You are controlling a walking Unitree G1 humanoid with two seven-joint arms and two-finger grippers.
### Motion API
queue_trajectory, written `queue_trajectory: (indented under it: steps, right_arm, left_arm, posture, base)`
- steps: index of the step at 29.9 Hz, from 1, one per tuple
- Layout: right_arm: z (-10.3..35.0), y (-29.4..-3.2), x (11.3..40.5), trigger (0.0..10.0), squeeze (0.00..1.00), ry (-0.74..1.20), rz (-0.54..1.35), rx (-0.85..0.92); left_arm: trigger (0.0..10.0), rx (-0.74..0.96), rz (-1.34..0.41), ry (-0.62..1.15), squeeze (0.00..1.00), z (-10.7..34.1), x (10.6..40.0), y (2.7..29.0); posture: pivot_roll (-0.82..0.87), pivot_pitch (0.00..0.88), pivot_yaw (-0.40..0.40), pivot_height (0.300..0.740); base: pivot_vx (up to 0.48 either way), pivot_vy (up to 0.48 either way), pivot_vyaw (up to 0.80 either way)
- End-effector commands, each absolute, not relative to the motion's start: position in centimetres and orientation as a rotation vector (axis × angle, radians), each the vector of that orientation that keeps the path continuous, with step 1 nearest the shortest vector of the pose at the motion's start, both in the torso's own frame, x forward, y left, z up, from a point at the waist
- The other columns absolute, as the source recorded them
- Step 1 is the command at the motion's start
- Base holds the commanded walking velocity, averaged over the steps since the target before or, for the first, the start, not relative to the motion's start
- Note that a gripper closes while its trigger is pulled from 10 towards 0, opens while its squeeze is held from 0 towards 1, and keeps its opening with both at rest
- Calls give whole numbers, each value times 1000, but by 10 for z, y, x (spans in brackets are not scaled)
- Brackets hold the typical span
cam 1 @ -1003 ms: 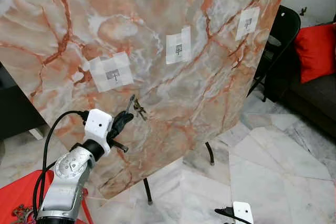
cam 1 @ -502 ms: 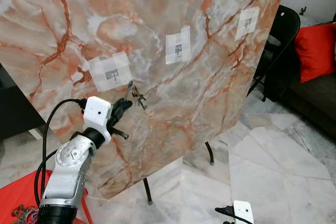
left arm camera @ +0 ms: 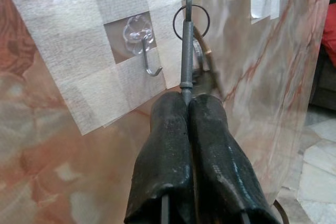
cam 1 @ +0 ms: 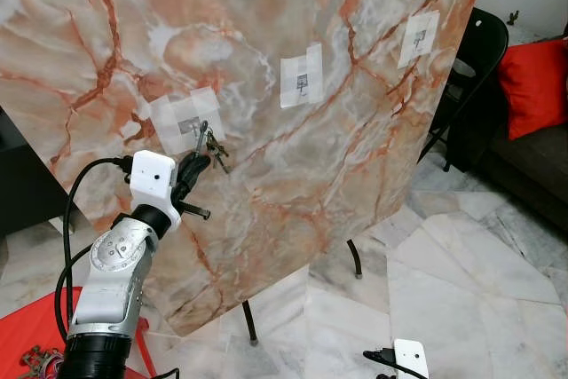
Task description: Hang keys on a hook
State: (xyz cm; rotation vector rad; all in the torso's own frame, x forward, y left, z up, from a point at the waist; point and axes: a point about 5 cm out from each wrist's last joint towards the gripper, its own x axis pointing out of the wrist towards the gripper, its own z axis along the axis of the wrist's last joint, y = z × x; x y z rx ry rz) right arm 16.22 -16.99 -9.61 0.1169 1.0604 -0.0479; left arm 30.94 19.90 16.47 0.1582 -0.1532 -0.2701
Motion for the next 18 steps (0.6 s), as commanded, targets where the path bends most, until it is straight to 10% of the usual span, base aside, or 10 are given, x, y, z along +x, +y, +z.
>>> queue_trajectory:
  steps: [1,18]
  right_arm:
    - [-95,-171,165,10000,0,1047,-59,127]
    - [-95,-171,165,10000,0,1046,-58,125]
  left_arm:
    - [10000,152,-252,-188,0,172,311,202]
    - [10000,162,-214,-162,0,166,311,207]
  posture:
    - [41,0,-20,740]
    - [41,0,-22,740]
  base:
    - [0,0,0]
    - [0,0,0]
